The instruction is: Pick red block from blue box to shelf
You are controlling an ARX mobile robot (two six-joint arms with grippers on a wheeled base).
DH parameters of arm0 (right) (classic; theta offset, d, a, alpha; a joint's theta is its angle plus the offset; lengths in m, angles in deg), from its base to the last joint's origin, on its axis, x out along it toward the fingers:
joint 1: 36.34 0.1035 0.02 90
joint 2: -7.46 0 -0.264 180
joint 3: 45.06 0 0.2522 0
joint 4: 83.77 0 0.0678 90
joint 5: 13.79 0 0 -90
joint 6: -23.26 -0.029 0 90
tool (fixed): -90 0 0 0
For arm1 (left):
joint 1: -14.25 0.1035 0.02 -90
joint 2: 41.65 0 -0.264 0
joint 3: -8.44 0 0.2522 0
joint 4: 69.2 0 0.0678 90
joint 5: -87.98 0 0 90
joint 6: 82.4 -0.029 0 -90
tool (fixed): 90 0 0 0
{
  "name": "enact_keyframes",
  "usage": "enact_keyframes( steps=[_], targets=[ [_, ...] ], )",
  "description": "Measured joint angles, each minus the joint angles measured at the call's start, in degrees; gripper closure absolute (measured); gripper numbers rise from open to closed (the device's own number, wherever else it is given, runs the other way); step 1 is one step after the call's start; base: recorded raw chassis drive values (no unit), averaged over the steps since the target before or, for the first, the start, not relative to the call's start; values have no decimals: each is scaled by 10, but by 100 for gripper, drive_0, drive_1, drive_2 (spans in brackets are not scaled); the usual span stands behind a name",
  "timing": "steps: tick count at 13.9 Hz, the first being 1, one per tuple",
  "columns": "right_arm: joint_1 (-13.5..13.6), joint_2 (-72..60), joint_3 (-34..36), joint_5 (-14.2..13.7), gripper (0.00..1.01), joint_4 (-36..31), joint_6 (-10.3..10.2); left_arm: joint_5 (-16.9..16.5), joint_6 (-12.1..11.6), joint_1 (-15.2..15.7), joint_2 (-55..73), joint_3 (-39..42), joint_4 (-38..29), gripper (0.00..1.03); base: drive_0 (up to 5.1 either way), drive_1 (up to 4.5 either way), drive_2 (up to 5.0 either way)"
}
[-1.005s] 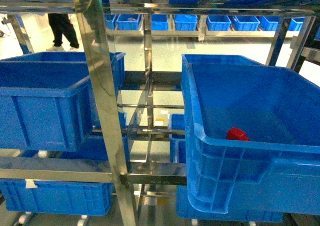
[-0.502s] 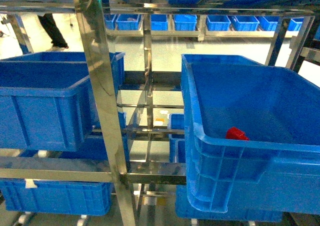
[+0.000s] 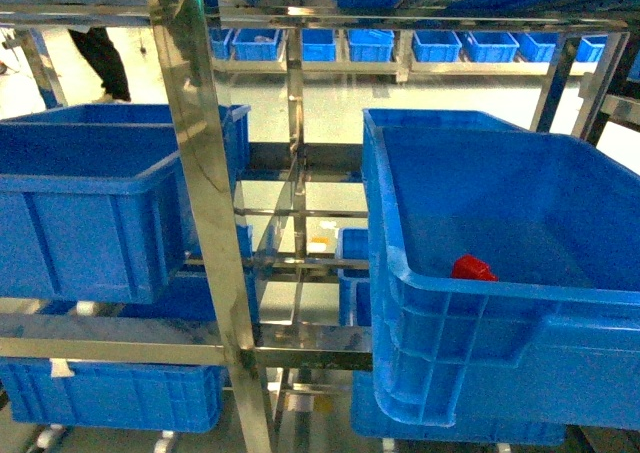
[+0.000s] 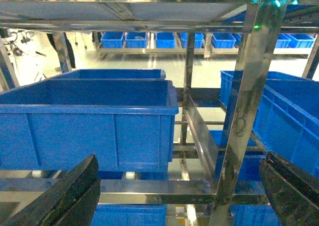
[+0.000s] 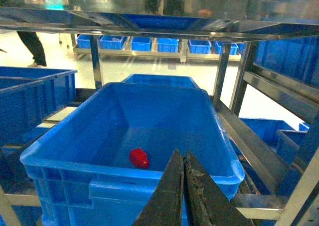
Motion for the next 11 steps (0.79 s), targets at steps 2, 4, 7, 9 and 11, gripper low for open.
enact_keyframes(
  steps=[2, 4, 7, 9, 11],
  targets=[
    [0, 24, 0, 0, 99, 30, 0, 0, 0, 0, 0, 0, 0, 5, 0, 0, 0],
    [0, 113, -2, 0, 99, 107, 0, 0, 0, 0, 0, 0, 0, 5, 0, 0, 0],
    [0, 112, 0, 0, 99, 119, 0, 0, 0, 0, 0, 0, -1, 5, 0, 0, 0],
    [0, 112, 0, 0, 99, 118, 0, 0, 0, 0, 0, 0, 0, 5, 0, 0, 0],
    [0, 112, 0, 0, 89, 118, 0, 0, 0, 0, 0, 0, 0, 5, 0, 0, 0]
  ],
)
